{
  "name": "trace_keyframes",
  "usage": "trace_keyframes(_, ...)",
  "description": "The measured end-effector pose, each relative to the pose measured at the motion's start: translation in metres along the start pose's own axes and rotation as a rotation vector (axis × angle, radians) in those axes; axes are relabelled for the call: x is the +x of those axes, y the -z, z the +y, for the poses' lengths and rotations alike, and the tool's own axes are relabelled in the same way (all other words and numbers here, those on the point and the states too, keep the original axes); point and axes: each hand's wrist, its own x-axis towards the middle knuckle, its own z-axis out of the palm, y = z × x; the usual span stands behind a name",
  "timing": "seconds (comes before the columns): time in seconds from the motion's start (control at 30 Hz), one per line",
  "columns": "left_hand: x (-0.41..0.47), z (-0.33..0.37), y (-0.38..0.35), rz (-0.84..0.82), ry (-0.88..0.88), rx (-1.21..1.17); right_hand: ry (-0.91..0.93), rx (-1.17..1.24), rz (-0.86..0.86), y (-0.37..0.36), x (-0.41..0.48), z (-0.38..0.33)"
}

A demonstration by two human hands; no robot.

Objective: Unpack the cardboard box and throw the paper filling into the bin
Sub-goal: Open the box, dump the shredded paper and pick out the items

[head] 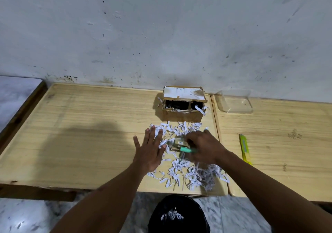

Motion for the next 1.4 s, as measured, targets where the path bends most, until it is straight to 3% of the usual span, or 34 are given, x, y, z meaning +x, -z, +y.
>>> trace_keyframes(0.13,-0.001,0.000,0.004,-0.023,0.000,-0.002,-0.079,0.114,0.071,0.015,0.005,0.005)
trace_keyframes(0.3,0.000,0.001,0.008,-0.047,0.008,0.008,-0.188,0.102,-0.004,0.012,0.013,-0.005)
trace_keyframes(0.53,0.000,0.001,0.009,-0.047,0.009,0.005,-0.094,-0.184,-0.097,-0.003,0.025,-0.018)
trace_keyframes(0.77,-0.002,-0.001,0.011,-0.052,-0.008,0.002,-0.104,-0.197,-0.064,-0.006,0.033,-0.017)
trace_keyframes(1.0,-0.001,0.001,0.013,-0.062,-0.001,-0.001,-0.129,0.058,-0.059,-0.009,0.029,-0.012)
trace_keyframes(1.27,0.000,0.003,0.011,-0.073,-0.001,0.003,-0.130,0.156,-0.027,-0.002,0.017,-0.005)
trace_keyframes(1.4,0.002,0.009,0.010,-0.076,-0.024,0.007,-0.225,0.382,0.166,0.021,-0.004,0.011)
